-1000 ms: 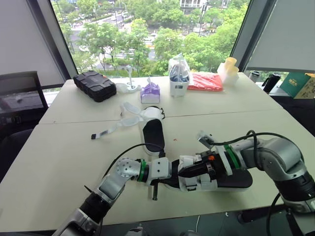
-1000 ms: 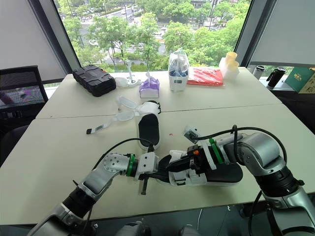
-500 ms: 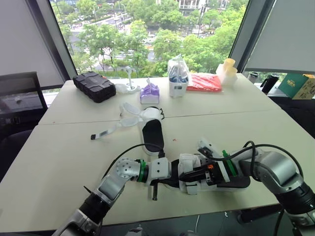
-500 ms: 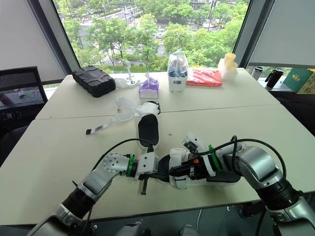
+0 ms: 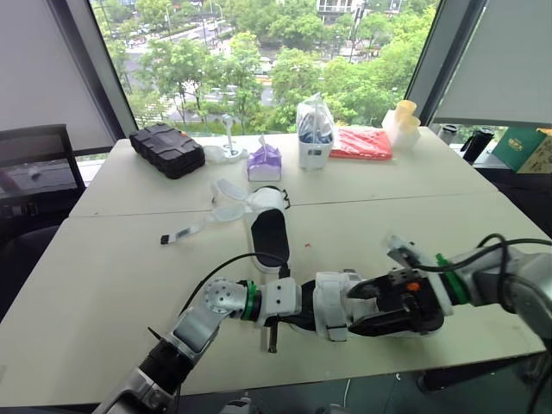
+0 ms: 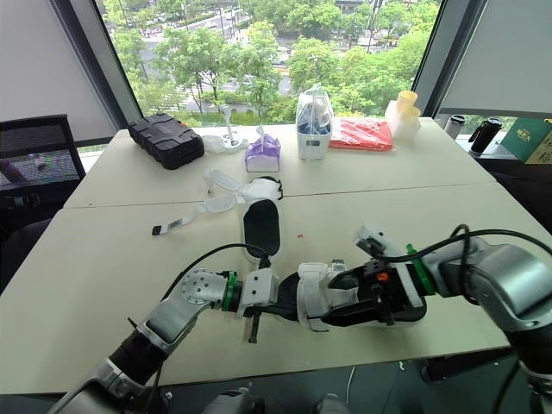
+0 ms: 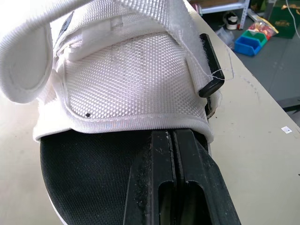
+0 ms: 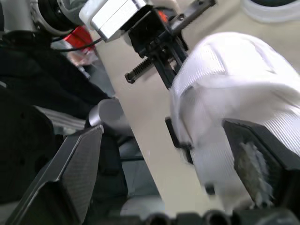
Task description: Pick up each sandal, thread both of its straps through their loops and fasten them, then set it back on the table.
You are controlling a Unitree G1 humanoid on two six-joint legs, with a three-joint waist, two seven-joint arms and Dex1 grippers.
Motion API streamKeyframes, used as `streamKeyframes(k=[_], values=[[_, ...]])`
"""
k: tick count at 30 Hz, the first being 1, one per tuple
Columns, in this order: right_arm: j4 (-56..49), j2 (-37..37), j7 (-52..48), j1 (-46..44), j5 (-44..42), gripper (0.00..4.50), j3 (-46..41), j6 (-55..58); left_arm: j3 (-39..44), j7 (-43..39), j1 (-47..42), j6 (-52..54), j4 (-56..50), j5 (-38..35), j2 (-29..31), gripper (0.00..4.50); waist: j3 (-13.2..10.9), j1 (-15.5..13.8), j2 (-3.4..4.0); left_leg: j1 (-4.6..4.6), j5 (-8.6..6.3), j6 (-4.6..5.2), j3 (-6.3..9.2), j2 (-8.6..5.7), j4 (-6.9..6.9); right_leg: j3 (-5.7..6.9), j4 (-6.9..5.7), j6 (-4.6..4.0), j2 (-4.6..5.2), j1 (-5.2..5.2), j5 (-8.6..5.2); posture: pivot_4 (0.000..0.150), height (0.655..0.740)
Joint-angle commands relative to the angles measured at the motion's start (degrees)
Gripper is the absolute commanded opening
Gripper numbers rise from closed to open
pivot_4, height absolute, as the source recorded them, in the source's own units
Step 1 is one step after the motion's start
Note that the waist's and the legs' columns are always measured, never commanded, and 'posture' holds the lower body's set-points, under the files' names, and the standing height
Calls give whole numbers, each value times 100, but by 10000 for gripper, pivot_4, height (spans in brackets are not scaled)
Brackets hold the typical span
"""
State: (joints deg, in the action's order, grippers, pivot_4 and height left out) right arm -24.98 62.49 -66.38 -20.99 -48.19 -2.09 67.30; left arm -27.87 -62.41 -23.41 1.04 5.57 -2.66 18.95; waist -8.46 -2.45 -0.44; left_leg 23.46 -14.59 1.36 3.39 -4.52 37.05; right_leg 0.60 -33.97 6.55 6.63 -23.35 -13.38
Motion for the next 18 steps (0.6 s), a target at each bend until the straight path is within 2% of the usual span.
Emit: streamKeyframes(k=[1, 3, 5, 7, 9, 14, 18], values=[[-430, 315, -88, 494, -427, 44624, -788, 127, -304, -79, 178, 165, 437, 282, 88, 0, -1, -4, 1, 1, 0, 0, 0, 0, 0, 1, 0, 1, 2, 0, -1, 1500, 7400], [-674, 374, -68, 959, -526, 44624, -1035, 131, -301, -79, 162, 151, 468, 278, 84, 0, -1, -10, 1, 1, 0, 1, 0, 0, 0, 2, 1, 2, 2, 0, -1, 1500, 7400], [-915, -2, 381, 1806, -313, 44624, -952, -69, -293, -56, 130, 137, 532, 269, 41, 0, 9, -34, -19, 1, 0, 3, 1, 0, -1, 3, 2, 5, 3, 1, -3, 1500, 7400], [-981, -250, 623, 2264, -156, 44624, -852, -292, -296, -52, 124, 145, 536, 266, 16, 0, 5, -35, -11, -1, -1, 3, 4, 2, -2, 8, 1, 7, 3, 4, -4, 1500, 7400], [-972, -393, 735, 2475, 3, 44624, -716, -513, -304, -58, 133, 165, 507, 262, 11, 0, -1, -12, 13, 1, -1, 4, -4, -2, 7, 6, 0, 7, 12, 5, -4, 1500, 7400], [-774, -1035, 1358, 2494, 649, 44624, -214, -1225, -306, -75, 117, 179, 479, 268, 64, 0, 0, -4, 4, -9, -8, -9, -5, 3, 10, 15, -2, 22, 13, 16, -13, 1500, 7400], [-753, -1192, 1428, 2472, 814, 44624, -34, -1458, -299, -83, 135, 207, 426, 274, 98, 0, -2, 8, 7, -5, -2, 2, -5, 3, 9, 20, 0, 7, 15, 12, -4, 1500, 7400]])
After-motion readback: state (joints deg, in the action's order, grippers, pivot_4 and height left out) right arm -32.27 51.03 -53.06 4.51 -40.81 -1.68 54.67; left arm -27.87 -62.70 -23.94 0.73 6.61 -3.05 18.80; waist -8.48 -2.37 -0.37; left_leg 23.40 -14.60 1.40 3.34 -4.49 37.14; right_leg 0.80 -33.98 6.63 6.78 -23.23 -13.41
